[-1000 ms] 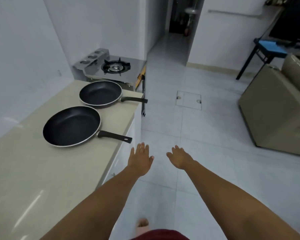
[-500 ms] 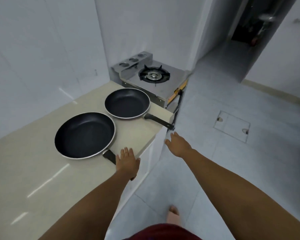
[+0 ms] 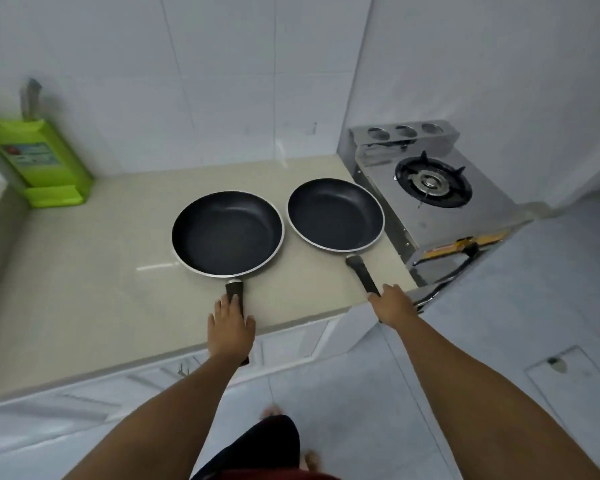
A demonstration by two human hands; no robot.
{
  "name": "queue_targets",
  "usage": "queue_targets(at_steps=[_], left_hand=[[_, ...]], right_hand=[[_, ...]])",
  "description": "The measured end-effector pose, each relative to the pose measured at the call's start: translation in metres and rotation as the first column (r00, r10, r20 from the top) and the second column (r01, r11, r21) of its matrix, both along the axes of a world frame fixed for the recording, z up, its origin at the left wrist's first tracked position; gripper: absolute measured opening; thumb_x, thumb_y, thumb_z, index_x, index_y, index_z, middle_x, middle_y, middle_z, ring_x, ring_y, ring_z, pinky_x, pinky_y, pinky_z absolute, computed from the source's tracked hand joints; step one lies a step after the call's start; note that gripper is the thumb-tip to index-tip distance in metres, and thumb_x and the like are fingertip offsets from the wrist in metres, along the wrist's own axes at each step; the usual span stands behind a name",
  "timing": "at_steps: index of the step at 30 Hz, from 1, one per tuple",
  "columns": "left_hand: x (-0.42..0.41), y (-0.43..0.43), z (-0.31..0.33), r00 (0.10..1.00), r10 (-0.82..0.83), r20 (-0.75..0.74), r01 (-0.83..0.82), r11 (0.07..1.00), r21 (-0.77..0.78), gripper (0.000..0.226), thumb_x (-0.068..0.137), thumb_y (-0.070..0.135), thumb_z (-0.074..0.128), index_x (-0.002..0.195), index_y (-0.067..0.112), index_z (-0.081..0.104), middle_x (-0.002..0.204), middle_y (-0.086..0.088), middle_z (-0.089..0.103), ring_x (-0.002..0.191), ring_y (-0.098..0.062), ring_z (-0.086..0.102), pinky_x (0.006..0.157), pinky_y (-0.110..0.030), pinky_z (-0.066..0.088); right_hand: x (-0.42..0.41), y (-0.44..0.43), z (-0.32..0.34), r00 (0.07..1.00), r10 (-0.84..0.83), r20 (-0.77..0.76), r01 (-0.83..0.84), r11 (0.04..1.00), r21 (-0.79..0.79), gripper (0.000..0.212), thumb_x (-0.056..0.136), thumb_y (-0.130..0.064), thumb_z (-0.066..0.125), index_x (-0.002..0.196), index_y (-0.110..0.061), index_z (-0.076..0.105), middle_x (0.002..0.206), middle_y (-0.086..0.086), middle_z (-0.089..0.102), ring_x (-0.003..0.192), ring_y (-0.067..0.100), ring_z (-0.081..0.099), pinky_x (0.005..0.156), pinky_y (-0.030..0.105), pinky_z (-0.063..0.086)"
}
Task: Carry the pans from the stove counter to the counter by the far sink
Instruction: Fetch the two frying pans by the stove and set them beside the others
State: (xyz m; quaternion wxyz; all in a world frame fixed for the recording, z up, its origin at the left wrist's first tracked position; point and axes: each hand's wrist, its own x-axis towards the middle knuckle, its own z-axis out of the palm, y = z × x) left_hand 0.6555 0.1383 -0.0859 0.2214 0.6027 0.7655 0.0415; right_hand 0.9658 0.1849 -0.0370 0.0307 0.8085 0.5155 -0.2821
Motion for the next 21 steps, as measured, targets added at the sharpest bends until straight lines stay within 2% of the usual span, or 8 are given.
queue_targets(at_steps=[4, 8, 12, 15, 18, 21], left_hand=[[0.004, 0.006, -0.007, 0.938, 0.229, 0.26, -0.229, 0.973, -0.034, 0.053, 0.097, 0.022, 0.047, 0.146, 0.004, 0.035, 0.147, -0.019, 0.041, 0.128, -0.038, 0.047, 0.102, -0.048, 0.042], [0.011, 0.022, -0.01, 0.819, 0.403, 0.409, -0.42, 0.906, -0.052, 0.034, 0.096, 0.02, 0.046, 0.129, 0.01, 0.046, 0.12, -0.017, 0.061, 0.099, -0.039, 0.061, 0.086, -0.046, 0.049], [0.014, 0.037, -0.017, 0.778, 0.5, 0.38, -0.511, 0.856, -0.081, 0.037, 0.099, 0.03, 0.042, 0.132, 0.013, 0.045, 0.111, -0.019, 0.066, 0.097, -0.041, 0.062, 0.082, -0.043, 0.049], [0.013, 0.045, -0.027, 0.759, 0.547, 0.353, -0.549, 0.829, -0.105, 0.044, 0.098, 0.04, 0.042, 0.132, 0.014, 0.048, 0.107, -0.016, 0.066, 0.09, -0.037, 0.06, 0.076, -0.038, 0.045], [0.012, 0.052, -0.032, 0.722, 0.612, 0.322, -0.598, 0.787, -0.153, 0.048, 0.096, 0.05, 0.044, 0.113, 0.008, 0.057, 0.094, -0.012, 0.064, 0.082, -0.033, 0.058, 0.073, -0.037, 0.046], [0.009, 0.057, -0.034, 0.712, 0.631, 0.307, -0.605, 0.774, -0.188, 0.048, 0.092, 0.053, 0.05, 0.098, 0.007, 0.06, 0.087, -0.015, 0.067, 0.08, -0.037, 0.064, 0.073, -0.039, 0.053]], right_hand=[[0.004, 0.022, -0.013, 0.999, 0.003, -0.045, -0.005, 0.999, -0.032, 0.059, 0.102, -0.038, 0.039, 0.149, -0.003, 0.033, 0.155, 0.018, 0.032, 0.137, 0.039, 0.036, 0.112, 0.045, 0.032], [0.006, 0.04, -0.02, 0.998, 0.036, -0.051, -0.036, 0.999, -0.016, 0.051, 0.102, -0.031, 0.042, 0.143, -0.003, 0.04, 0.145, 0.019, 0.045, 0.13, 0.037, 0.045, 0.105, 0.042, 0.039], [0.01, 0.054, -0.031, 0.986, -0.014, -0.165, 0.012, 1.0, -0.011, 0.042, 0.1, -0.027, 0.045, 0.133, -0.001, 0.048, 0.128, 0.02, 0.058, 0.115, 0.036, 0.056, 0.095, 0.04, 0.047], [0.012, 0.057, -0.046, 0.932, -0.142, -0.333, 0.135, 0.99, -0.047, 0.03, 0.097, -0.024, 0.048, 0.115, -0.001, 0.056, 0.099, 0.017, 0.065, 0.082, 0.028, 0.059, 0.069, 0.032, 0.045], [0.016, 0.061, -0.053, 0.794, -0.337, -0.505, 0.294, 0.941, -0.167, 0.02, 0.094, -0.018, 0.055, 0.082, -0.003, 0.059, 0.059, 0.01, 0.056, 0.051, 0.022, 0.049, 0.058, 0.032, 0.042], [0.022, 0.065, -0.053, 0.735, -0.413, -0.537, 0.321, 0.91, -0.261, 0.02, 0.09, -0.012, 0.063, 0.072, -0.004, 0.058, 0.046, 0.007, 0.051, 0.043, 0.02, 0.046, 0.05, 0.031, 0.044]])
